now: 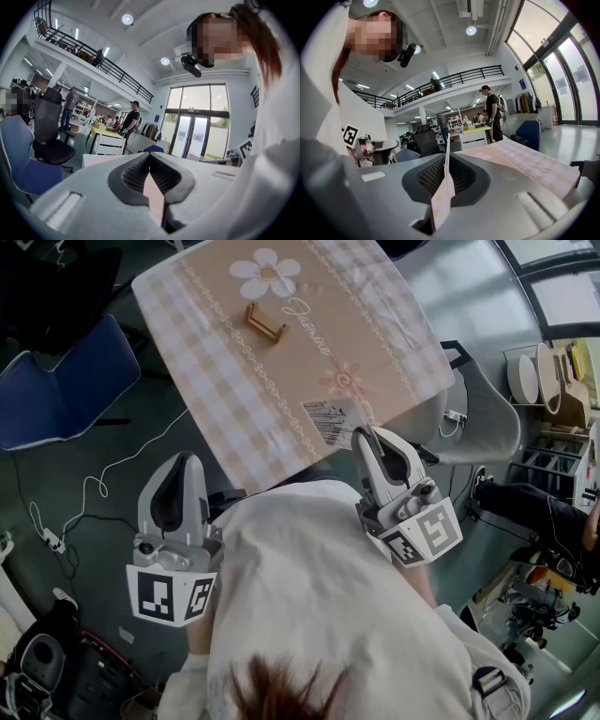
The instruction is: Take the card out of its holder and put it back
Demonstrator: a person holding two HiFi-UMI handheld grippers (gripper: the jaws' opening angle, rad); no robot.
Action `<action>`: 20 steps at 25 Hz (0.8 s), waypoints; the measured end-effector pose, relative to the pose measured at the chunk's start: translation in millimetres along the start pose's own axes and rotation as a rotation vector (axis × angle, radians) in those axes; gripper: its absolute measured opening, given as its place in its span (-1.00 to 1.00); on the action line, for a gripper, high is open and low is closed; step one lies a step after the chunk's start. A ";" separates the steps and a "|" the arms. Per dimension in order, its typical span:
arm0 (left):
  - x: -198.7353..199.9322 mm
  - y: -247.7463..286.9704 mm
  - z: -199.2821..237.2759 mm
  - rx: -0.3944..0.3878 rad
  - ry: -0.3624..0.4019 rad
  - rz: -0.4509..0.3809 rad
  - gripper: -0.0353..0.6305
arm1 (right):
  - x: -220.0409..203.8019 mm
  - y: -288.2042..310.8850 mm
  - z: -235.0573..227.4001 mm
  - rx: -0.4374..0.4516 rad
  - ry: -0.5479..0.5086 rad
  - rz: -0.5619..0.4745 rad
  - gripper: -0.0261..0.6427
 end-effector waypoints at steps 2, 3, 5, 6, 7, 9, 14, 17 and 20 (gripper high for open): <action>0.5 -0.1 1.3 0.008 -0.001 0.003 -0.89 | 0.5 0.4 -0.7 0.000 -0.007 0.006 -0.87; 0.6 0.1 1.9 0.013 -0.003 0.005 -0.89 | 0.7 0.7 -1.2 0.001 -0.010 0.008 -0.87; 0.5 0.4 3.0 0.023 -0.007 0.008 -0.89 | 1.0 1.5 -1.9 0.003 -0.009 0.009 -0.87; 0.3 0.6 3.5 0.027 -0.010 0.010 -0.89 | 1.1 1.9 -2.2 0.004 -0.007 0.008 -0.87; 0.2 0.9 3.8 0.031 -0.013 0.011 -0.89 | 1.2 2.3 -2.7 0.004 -0.005 0.007 -0.87; 0.1 1.2 4.2 0.042 -0.016 0.010 -0.89 | 1.4 2.9 -3.5 0.005 -0.004 0.007 -0.87; -1.1 2.5 4.3 0.057 -0.024 0.008 -0.89 | 1.6 2.9 -4.8 0.007 -0.007 0.006 -0.87; -3.5 4.9 4.4 0.070 -0.047 0.022 -0.89 | 1.8 1.3 -6.6 -0.001 0.000 0.001 -0.87; -4.5 6.3 4.2 0.082 -0.065 0.031 -0.89 | 2.2 0.5 -8.6 -0.010 0.007 -0.004 -0.87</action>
Point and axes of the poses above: the fingertips, and each gripper's own axes: y forward along the fingers, z to its left, x out of its top, the point moved 9 cm from there along -y, backward along the fingers, and after that the axes turned 15 degrees about x, right-handed, at the moved point
